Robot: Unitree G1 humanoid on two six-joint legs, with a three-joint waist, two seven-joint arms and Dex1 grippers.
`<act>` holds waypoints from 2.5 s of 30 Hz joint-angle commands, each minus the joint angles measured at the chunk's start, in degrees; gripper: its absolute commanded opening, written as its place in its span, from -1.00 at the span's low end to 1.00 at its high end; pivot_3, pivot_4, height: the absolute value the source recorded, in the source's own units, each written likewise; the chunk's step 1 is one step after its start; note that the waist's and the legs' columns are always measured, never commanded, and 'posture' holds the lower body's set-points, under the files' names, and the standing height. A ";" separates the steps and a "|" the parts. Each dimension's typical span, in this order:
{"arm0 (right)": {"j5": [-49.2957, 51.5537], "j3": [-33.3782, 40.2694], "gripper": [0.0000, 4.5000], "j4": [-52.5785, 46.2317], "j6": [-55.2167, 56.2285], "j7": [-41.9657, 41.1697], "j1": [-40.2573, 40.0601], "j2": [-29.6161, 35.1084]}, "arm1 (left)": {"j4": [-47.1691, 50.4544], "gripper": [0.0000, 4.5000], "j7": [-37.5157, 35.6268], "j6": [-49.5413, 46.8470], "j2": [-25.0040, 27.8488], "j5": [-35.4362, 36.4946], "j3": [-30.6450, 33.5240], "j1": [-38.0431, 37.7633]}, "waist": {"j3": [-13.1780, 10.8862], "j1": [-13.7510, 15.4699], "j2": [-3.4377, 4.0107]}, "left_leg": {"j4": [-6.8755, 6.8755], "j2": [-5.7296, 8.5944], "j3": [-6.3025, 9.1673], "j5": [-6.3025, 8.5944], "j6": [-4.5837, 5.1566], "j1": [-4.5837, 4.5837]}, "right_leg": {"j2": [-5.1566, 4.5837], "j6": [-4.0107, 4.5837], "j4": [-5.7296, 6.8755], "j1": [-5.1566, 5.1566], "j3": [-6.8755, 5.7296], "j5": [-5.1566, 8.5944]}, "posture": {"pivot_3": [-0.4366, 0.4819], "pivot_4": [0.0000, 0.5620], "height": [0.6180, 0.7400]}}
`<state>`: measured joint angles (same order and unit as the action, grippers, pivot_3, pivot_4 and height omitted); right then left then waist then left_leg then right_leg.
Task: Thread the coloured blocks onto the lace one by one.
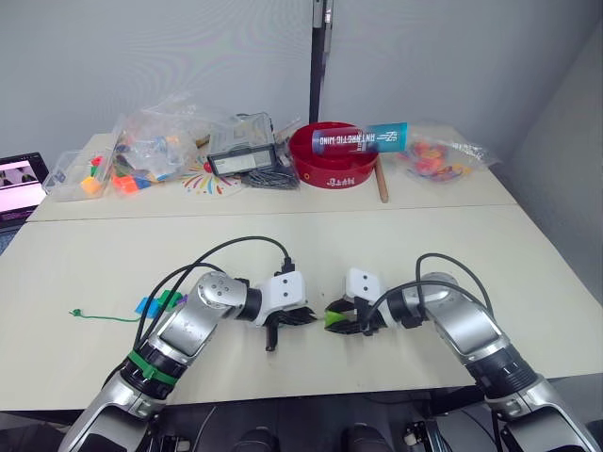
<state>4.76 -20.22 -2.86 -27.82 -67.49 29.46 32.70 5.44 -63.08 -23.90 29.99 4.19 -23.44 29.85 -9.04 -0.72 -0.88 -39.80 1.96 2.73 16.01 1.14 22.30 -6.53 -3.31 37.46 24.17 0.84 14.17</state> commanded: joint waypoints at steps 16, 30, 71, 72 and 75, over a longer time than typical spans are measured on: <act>0.27 -1.10 -0.42 -1.37 -1.07 0.88 -1.21 -0.63 | -3.88 -1.00 -4.00 4.88 -4.12 -2.44 -4.04 4.29 | 0.02 0.84 -0.02 | -0.11 0.02 0.02 0.00 -0.01 -0.07 | -0.01 -0.01 -0.37 -0.19 -0.02 0.00 | -0.05 -0.47 1.00; 0.23 -1.63 -0.42 -2.07 -2.15 2.02 -1.38 -1.90 | 6.10 -1.00 -2.55 -5.61 -0.26 -6.86 -4.77 3.40 | 0.03 0.01 -0.03 | -0.07 -0.02 0.03 0.00 0.00 -0.07 | 0.04 0.00 -0.32 -0.12 0.00 0.00 | -0.05 -0.47 1.00; -0.44 -1.58 -0.42 -3.06 -3.14 2.90 -2.24 -3.37 | -0.34 -1.00 -6.79 0.14 -2.16 -5.51 -5.25 3.17 | 0.08 0.30 -0.07 | 0.08 -0.04 0.13 0.09 0.15 -0.91 | 0.08 -0.03 -0.61 -1.04 -0.05 0.02 | -0.05 -0.47 1.00; -0.45 -1.59 -0.42 -3.01 -3.10 2.91 -2.22 -3.40 | -0.40 -1.00 -6.89 0.34 -1.83 -5.48 -5.15 3.07 | 0.08 0.15 -0.07 | 0.11 -0.05 0.13 0.09 0.16 -0.91 | 0.09 -0.03 -0.61 -1.02 -0.05 0.03 | -0.05 -0.47 1.00; -0.43 -1.56 -0.42 -2.99 -3.02 2.85 -2.25 -3.30 | -0.05 -1.00 -6.83 0.20 -1.25 -5.39 -5.01 2.90 | 0.08 -0.16 -0.07 | 0.18 -0.06 0.14 0.11 0.18 -0.91 | 0.10 -0.02 -0.63 -1.00 -0.05 0.03 | -0.05 -0.47 1.00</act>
<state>3.58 -19.95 -5.05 -31.16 -64.96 27.90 30.28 3.55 -68.04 -24.20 29.22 -2.59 -26.37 33.63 -8.96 -0.88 -0.95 -39.61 1.90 2.87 16.13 1.34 21.39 -6.44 -3.33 36.83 23.17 0.79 14.20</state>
